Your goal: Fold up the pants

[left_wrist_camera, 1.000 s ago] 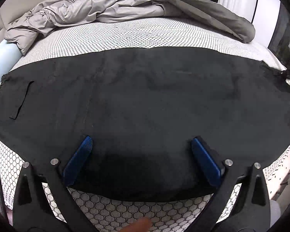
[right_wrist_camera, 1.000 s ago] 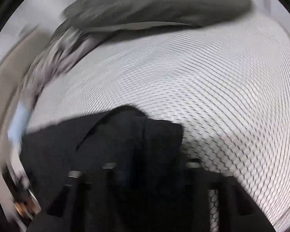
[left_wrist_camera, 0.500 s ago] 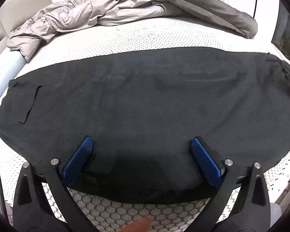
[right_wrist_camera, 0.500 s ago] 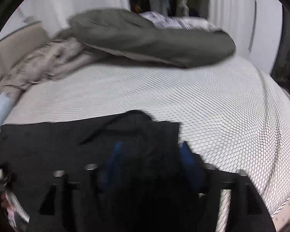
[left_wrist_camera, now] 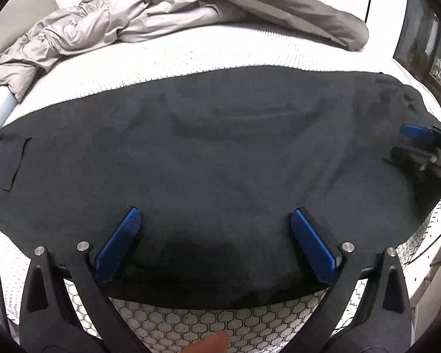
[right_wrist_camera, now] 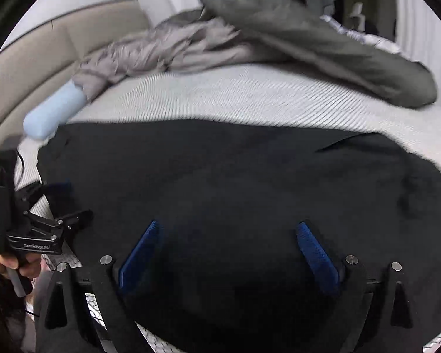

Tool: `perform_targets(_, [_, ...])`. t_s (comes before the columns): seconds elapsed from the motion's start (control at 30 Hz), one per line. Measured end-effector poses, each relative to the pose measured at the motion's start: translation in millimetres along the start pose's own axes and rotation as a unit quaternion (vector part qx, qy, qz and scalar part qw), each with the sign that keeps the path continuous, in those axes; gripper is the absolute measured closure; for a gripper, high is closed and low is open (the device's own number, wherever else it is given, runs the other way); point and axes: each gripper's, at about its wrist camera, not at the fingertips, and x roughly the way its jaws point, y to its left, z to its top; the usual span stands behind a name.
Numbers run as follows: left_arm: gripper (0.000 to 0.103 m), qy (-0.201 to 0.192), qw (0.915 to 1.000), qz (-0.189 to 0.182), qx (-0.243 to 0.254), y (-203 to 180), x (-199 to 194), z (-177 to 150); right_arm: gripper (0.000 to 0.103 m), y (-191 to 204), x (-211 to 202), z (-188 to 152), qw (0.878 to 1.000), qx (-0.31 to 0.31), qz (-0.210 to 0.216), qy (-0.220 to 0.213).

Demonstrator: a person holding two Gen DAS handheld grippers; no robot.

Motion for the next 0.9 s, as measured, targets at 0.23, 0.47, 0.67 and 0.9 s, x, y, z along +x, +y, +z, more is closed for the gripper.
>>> perform_targets(0.23, [0.001,0.005,0.9999,-0.004,-0.009,-4.1,-0.5,0.5,0.007,2.5,17.2,-9.4,0.999,-0.034,-0.042,0.004])
perform_targets(0.47, [0.001,0.002,0.9989,-0.036,0.029,-43.9,-0.6,9.7,0.006,-4.3,9.0,-12.5,0.998,-0.036,-0.041,0.001])
perform_targets(0.67, [0.001,0.009,0.9989,-0.042,0.022,-49.3,10.5,6.6,0.006,-2.1,9.1,-15.0,0.997,-0.05,-0.055,0.007])
perform_targets(0.9, [0.001,0.006,0.9975,-0.07,0.009,-51.6,2.4,8.7,0.006,13.4,-4.8,-14.9,0.996,-0.06,-0.065,-0.011])
